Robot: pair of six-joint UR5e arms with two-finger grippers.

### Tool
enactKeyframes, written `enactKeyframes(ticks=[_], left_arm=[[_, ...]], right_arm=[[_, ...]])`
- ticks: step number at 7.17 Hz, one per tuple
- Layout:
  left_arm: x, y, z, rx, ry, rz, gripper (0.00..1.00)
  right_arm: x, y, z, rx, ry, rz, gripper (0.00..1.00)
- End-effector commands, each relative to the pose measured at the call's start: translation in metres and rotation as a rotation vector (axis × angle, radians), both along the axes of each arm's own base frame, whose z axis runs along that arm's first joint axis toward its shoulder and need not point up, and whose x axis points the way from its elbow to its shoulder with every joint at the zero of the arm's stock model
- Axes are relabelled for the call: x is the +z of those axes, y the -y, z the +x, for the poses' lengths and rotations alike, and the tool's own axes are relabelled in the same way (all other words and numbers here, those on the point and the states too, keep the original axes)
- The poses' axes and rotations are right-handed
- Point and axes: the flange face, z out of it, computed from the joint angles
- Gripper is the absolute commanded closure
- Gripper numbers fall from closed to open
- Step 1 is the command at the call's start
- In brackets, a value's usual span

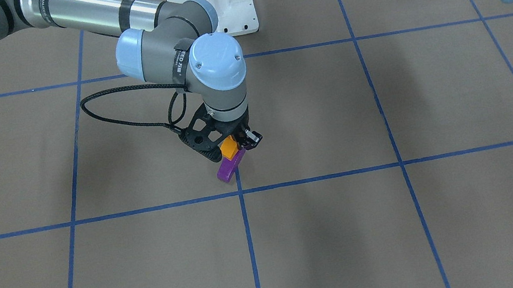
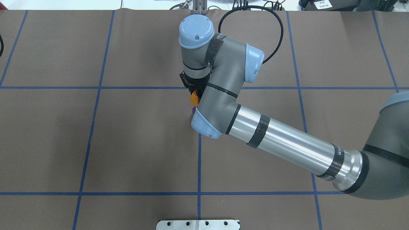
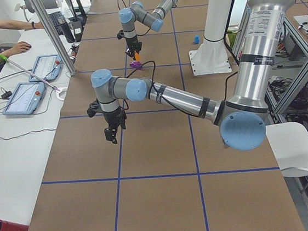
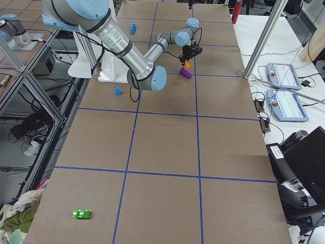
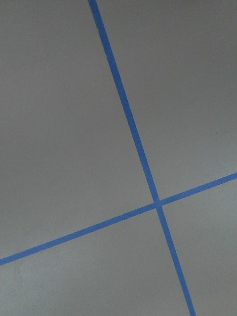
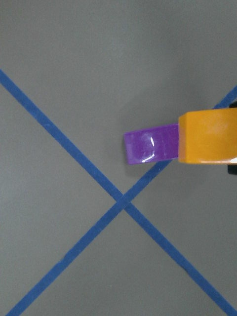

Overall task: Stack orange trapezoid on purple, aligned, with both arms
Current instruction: 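Align and lower the orange block onto the purple block with the right gripper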

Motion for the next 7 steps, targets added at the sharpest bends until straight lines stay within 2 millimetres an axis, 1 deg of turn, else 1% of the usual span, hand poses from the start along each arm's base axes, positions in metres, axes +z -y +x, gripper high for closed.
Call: enactKeyframes(ticks=[1,3,7], left_arm=[[0.0,0.0,0.0,0.001,0.0,-0.001,0.0],[-0.002,0.001,0.0,0.002,0.001,0.003,0.0],[-0.005,0.002,0.0,0.002,0.0,0.007,0.0]], right_arm=[[0.003,-0.002,-0.004,0.002,0.003,-0.007,1.0],[0.007,-0.004,-0.009,-0.003,-0.005,-0.013,1.0],[0.018,-0.002,-0.014,-0.004,-0.023,-0.025,1.0]])
